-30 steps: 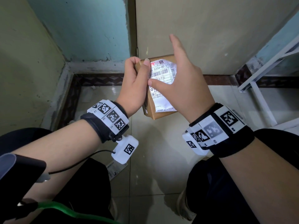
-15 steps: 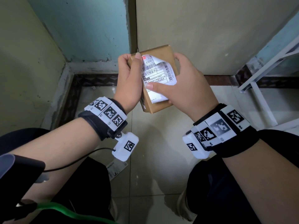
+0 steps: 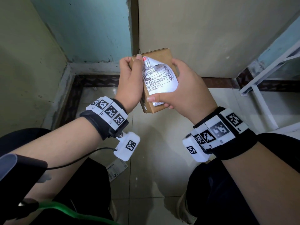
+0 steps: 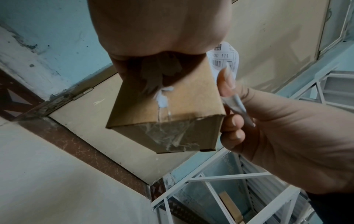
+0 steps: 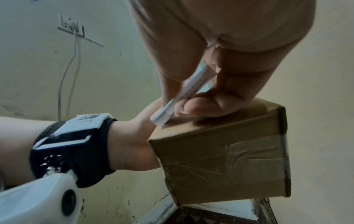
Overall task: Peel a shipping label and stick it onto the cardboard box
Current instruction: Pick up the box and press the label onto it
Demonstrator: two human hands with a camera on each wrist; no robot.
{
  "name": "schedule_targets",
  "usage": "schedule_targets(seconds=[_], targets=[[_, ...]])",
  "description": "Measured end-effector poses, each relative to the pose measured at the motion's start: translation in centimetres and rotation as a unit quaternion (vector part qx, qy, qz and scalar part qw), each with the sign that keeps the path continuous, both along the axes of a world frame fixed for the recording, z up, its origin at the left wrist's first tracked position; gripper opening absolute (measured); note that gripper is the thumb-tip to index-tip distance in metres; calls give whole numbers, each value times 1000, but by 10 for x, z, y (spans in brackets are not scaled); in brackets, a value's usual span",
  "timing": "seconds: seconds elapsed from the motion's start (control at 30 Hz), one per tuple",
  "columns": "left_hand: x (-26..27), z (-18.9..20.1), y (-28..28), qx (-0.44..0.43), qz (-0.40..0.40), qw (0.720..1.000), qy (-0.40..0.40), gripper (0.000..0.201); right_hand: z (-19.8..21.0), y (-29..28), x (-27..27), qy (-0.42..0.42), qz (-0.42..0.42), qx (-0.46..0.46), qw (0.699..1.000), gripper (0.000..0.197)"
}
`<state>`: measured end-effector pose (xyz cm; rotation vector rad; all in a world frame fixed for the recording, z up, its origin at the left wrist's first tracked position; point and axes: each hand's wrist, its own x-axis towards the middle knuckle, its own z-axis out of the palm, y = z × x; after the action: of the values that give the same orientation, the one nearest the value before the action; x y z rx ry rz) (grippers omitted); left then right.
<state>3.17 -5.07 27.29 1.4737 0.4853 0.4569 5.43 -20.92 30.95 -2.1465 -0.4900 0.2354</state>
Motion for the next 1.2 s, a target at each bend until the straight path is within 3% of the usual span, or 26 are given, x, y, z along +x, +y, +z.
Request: schedule_targets(seconds=[0.47,0.57,0.7,0.9,1.0,1.07,1.13,1.2], targets=[[2,-2,1,7,-5,999,37,23,-4,-2,3,14,20,20,999,125],[2,-2,1,8,-5,999,46,25,-1,-2,1,14,22,28,999,118],[3,-1,1,4,4,999,52,25,-1,-4,1,-18,22,3,1000,87],[6,-6,5,-21,-1,999,43,24,-3,-2,0,-82,5,-95,992,90],[8,-7,8,-35,-7,999,35,36,-1,-4,-2,-119,-38,-204,971,105],[10,-7,11,-43,-12,998,36,45,-3,-4,0,-114,-56,-225,966,118],[12,-9,13,-56,-8,997,47,58,-7,-3,4,-54,-44,-172,983,119],[13,-11,15,-81,12,996,46,76,-15,-2,7,21,-23,-84,996,104]])
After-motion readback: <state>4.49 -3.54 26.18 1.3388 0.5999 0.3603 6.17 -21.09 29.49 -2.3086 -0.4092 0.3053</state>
